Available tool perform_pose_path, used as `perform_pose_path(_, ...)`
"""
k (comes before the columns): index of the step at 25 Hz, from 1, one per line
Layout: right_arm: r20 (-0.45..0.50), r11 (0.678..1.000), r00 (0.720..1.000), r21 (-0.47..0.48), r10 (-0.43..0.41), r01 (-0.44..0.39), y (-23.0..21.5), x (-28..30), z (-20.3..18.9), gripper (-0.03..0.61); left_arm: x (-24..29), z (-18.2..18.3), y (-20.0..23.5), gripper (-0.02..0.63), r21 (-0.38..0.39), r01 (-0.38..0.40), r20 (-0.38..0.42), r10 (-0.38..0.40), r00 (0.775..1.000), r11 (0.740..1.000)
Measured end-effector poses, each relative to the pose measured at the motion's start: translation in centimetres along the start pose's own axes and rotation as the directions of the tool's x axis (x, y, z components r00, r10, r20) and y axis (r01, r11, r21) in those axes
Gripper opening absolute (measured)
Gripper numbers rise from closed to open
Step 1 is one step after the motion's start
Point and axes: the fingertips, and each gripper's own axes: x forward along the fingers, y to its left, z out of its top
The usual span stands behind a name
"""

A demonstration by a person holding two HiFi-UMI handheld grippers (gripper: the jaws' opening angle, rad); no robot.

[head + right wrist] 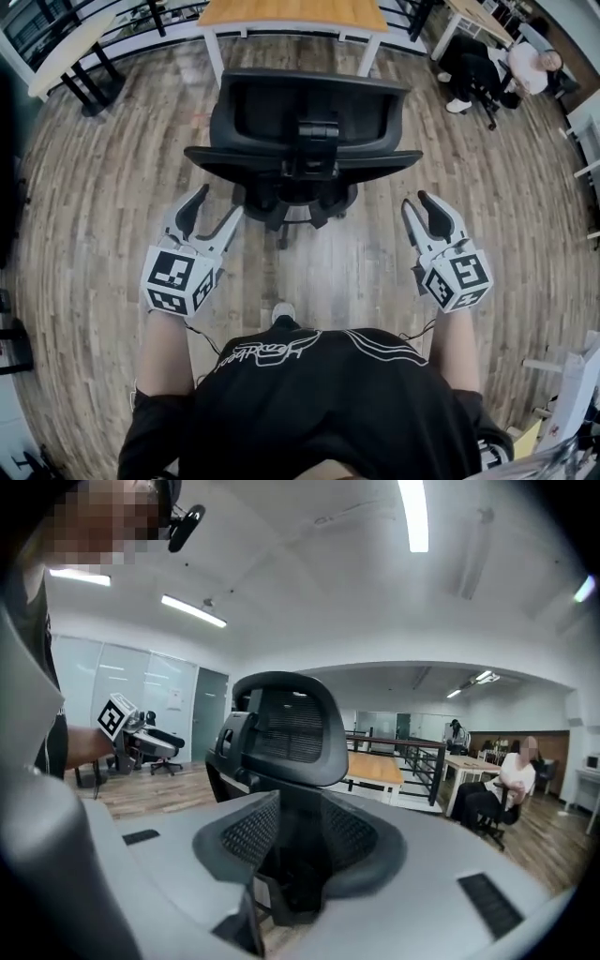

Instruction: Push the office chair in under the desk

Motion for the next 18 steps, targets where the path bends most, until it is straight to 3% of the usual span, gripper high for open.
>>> perform_pose_path(6, -0.078, 0.979, 0.992, -0.186, -0.095, 0.079, -2.0, 3.0, -0.7, 0.248, 1.7, -1.1, 4.9, 0.270, 0.138, -0.042, -0.064, 0.051, 0.997, 0.990)
perform_pose_path(13, -0.188, 0.902, 0.952, -0.405, -0.242, 0.150, -5.6, 6.4, -2.7, 0.265, 3.9, -2.8, 8.7, 0.275, 0.308, -0.040, -0.144, 0.088, 0.986, 0.951)
perform_pose_path(18, -0.239, 0.847, 0.919, -0.509, -0.312, 0.155, -7.2, 8.3, -4.1, 0.265, 5.3, -4.7, 10.3, 0.273, 0.403, -0.027, -0.200, 0.117, 0.973, 0.915)
